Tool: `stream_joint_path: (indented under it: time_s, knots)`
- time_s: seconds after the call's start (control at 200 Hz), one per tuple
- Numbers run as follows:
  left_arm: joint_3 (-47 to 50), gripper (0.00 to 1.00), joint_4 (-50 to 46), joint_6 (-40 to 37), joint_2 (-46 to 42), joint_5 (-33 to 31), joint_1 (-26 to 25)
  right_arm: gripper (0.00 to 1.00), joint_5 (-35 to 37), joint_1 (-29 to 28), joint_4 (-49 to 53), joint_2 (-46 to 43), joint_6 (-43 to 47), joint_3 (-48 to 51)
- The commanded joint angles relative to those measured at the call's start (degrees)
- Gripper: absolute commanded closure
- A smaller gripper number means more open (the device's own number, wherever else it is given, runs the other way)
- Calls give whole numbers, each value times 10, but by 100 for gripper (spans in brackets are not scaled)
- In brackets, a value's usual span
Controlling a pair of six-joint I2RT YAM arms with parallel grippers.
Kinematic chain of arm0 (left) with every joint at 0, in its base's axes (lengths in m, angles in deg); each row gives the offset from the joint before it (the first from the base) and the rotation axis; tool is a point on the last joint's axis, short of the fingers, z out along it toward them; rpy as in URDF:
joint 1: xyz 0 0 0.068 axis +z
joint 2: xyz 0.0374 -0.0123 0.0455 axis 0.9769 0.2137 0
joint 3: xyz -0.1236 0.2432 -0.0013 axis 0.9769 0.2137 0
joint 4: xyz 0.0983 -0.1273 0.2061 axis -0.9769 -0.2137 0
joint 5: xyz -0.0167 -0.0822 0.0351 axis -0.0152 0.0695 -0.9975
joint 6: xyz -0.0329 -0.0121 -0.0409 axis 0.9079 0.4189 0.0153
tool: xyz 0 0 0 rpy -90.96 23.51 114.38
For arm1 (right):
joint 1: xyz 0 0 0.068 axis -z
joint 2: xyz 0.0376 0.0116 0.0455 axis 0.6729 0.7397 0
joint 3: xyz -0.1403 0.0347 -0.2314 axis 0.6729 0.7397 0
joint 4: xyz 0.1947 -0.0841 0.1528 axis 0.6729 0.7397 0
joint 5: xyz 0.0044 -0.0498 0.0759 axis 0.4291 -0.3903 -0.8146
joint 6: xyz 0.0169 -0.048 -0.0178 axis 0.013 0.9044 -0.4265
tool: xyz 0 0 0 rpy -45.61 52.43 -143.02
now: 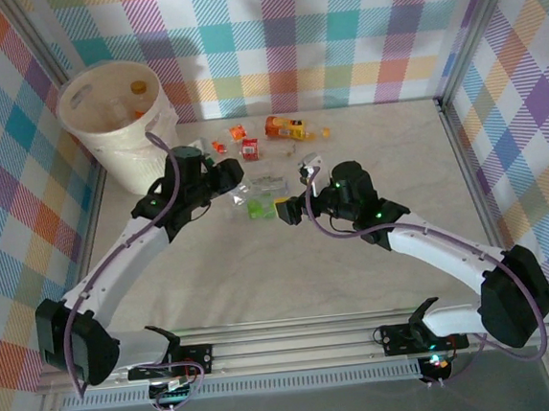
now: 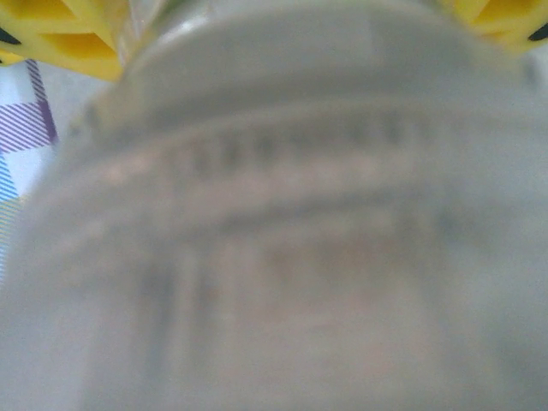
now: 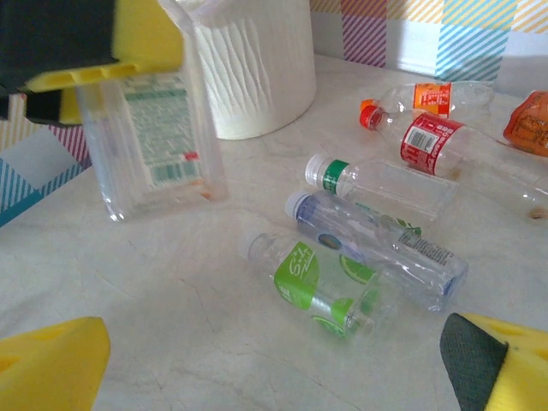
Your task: Put the plastic bottles in the bin
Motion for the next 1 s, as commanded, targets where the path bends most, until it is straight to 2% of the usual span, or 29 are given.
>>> stream_joint_path:
  time_s: [0.0, 0.195, 0.405, 0.8, 0.905, 0.995]
  knots:
    - [-36, 48, -38, -50, -36, -56, 13, 0, 6, -3, -19, -8, 11, 4]
    - [-95, 47, -95, -107, -50, -146, 19, 0, 5, -3, -26, -10, 7, 3]
    - [-158, 47, -109, -162, -48, -205, 33, 0, 5, -3, -28, -10, 3, 5]
    - [-271, 47, -75, -212, 16, -207, 106, 0, 18, -3, -36, -6, -8, 7]
    - [-291, 47, -39, -232, 45, -232, 127, 0, 21, -3, -33, -6, -8, 8]
    - [-301, 48, 5, -232, 62, -227, 151, 0, 23, -4, -32, -7, -8, 9]
